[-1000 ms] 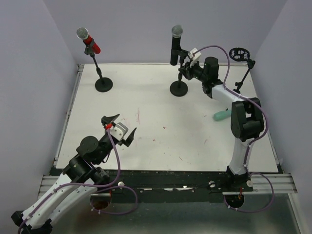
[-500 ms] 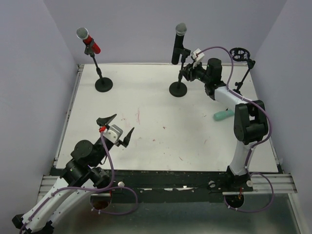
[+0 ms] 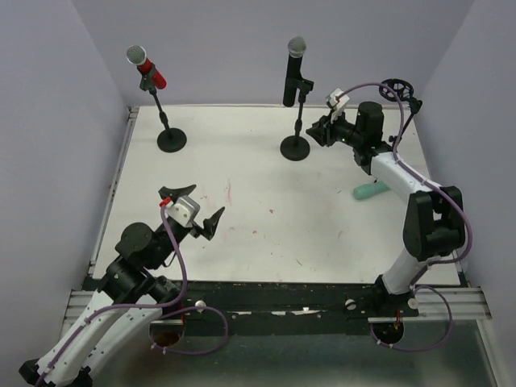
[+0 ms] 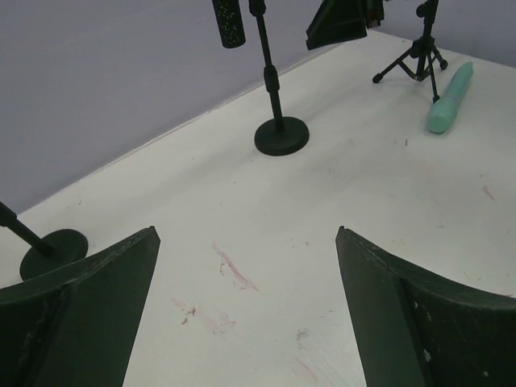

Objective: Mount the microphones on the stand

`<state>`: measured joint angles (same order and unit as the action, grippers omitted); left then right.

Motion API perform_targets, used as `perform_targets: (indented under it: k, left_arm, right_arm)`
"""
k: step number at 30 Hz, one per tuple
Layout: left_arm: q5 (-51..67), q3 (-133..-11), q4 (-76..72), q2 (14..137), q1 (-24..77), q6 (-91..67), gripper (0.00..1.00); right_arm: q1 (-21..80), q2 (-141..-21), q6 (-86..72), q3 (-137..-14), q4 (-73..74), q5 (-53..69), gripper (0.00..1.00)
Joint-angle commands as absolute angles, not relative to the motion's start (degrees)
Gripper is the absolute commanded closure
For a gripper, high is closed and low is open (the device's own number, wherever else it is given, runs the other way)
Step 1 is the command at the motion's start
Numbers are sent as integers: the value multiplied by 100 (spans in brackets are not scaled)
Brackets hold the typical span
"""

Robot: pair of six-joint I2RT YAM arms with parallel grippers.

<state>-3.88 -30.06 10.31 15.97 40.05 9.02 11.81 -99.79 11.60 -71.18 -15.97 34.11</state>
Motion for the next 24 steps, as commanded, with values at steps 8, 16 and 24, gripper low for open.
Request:
perform_targets:
  k: [8,16,24]
  left_arm:
    - [2136,-4008,1300,3006,1855,-852,2]
    - [1582,-3297,1389,1856,1819,-730,2]
    - [1748,-3270,1318,1758,1819,-791,2]
  right_arm:
    - [1143,-8044,3241,-6408,1983,5168,55]
    - [-788,-6769,3183,-5811,2611,6468,53]
    - [-2502,-6679,1331,-5116,864,6662,52]
